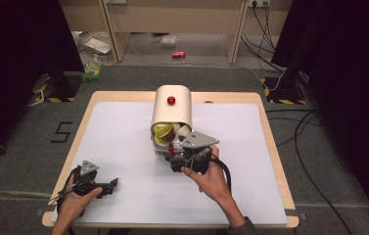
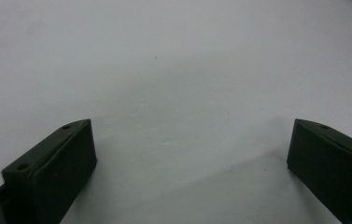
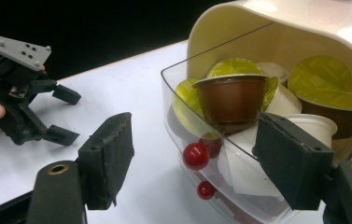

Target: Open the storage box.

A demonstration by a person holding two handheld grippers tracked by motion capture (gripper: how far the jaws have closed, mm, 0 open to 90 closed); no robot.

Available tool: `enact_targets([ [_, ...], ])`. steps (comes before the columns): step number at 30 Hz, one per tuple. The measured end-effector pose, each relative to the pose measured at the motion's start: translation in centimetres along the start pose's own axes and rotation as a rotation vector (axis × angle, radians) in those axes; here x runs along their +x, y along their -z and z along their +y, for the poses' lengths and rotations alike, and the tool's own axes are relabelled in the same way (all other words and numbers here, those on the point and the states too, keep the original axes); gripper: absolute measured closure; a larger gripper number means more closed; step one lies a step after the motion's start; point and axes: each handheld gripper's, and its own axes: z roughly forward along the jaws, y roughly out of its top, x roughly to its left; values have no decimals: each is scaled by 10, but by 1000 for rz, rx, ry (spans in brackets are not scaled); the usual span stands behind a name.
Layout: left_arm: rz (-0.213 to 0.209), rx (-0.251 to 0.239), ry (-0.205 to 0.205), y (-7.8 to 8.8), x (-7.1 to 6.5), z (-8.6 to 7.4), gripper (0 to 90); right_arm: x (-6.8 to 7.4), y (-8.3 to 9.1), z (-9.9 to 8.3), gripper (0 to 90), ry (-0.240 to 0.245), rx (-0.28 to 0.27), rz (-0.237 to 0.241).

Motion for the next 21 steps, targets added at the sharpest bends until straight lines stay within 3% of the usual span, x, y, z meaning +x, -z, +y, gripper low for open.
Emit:
enact_targets([
  [21,1,-1,0,0,0,0,8,11,9,-6,302,37,24,11],
])
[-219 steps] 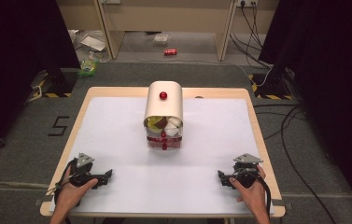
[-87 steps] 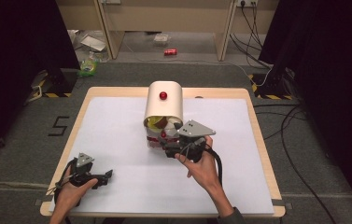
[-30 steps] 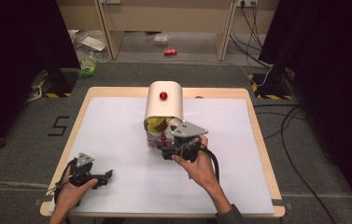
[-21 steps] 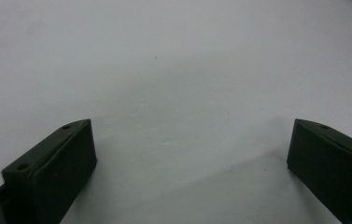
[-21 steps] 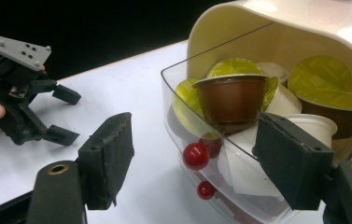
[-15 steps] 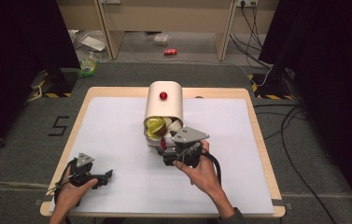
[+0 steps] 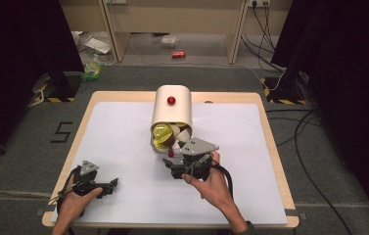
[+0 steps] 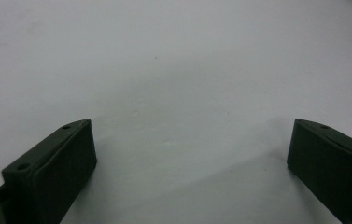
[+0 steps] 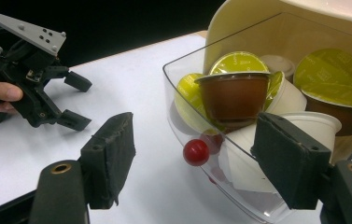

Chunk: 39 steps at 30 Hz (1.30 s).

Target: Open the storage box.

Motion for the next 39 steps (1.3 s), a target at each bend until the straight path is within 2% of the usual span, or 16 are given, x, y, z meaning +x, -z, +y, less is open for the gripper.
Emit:
enact_targets([
  [39,0,1,0,0,0,0,8,19,15,-12,330,13,33,39],
])
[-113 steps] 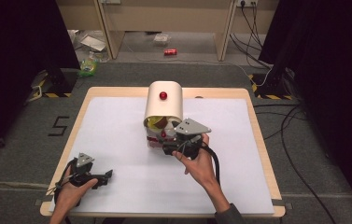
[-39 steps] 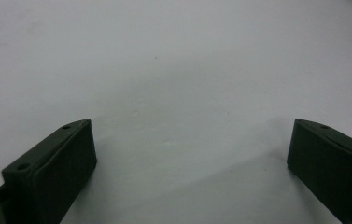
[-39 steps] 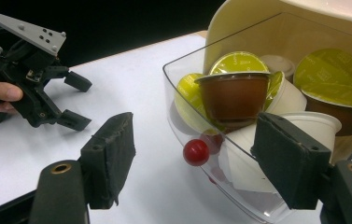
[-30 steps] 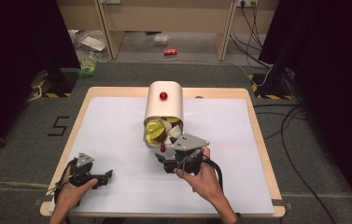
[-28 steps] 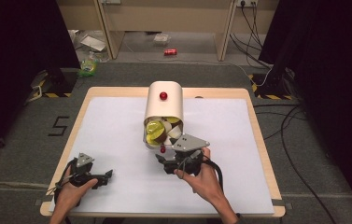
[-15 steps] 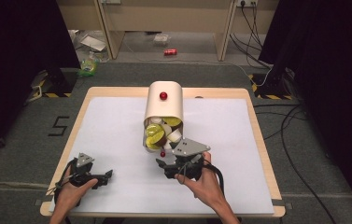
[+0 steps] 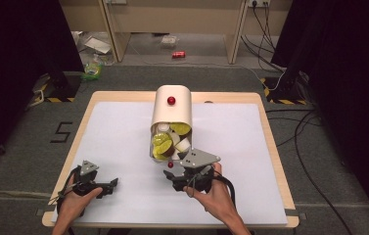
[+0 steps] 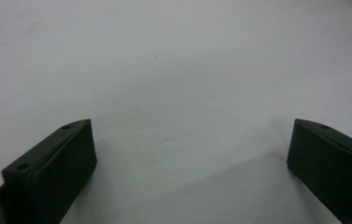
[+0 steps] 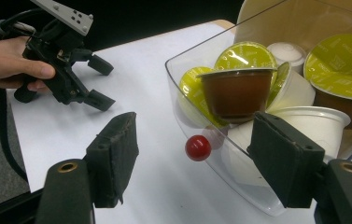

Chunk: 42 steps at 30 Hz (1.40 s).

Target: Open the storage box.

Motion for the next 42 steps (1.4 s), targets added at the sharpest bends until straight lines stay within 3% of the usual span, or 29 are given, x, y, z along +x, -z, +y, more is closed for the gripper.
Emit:
enact_targets([
  [28,1,2,-4,0,0,0,8,8,3,-5,333,9,19,9],
  [42,1,1,-1,0,0,0,8,7,5,-5,328,-28,-10,15],
])
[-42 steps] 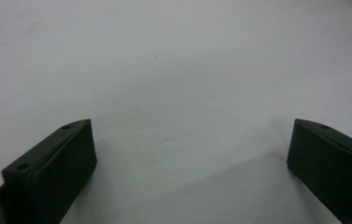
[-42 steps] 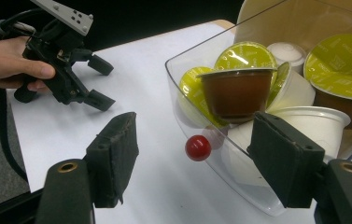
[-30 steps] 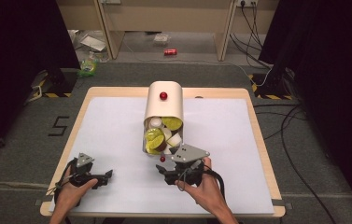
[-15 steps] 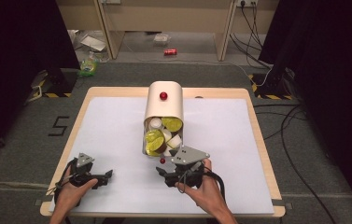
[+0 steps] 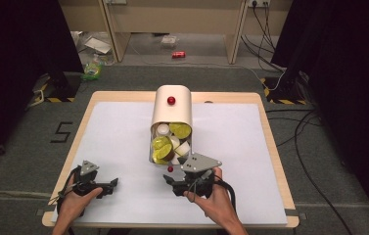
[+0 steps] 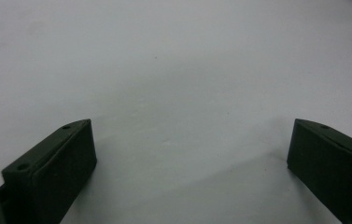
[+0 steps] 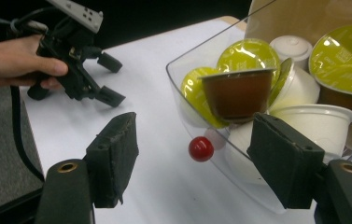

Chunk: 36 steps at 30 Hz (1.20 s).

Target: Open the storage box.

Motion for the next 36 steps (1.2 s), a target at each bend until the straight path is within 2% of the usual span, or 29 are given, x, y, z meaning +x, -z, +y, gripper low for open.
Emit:
enact_targets([
  [8,0,0,0,0,0,0,8,-4,5,4,323,-28,-57,-31],
  [26,2,2,-3,0,0,0,6,-8,-9,16,293,-13,-84,-86],
  [36,2,2,-3,0,0,0,5,-9,-19,21,293,-10,-80,-89],
])
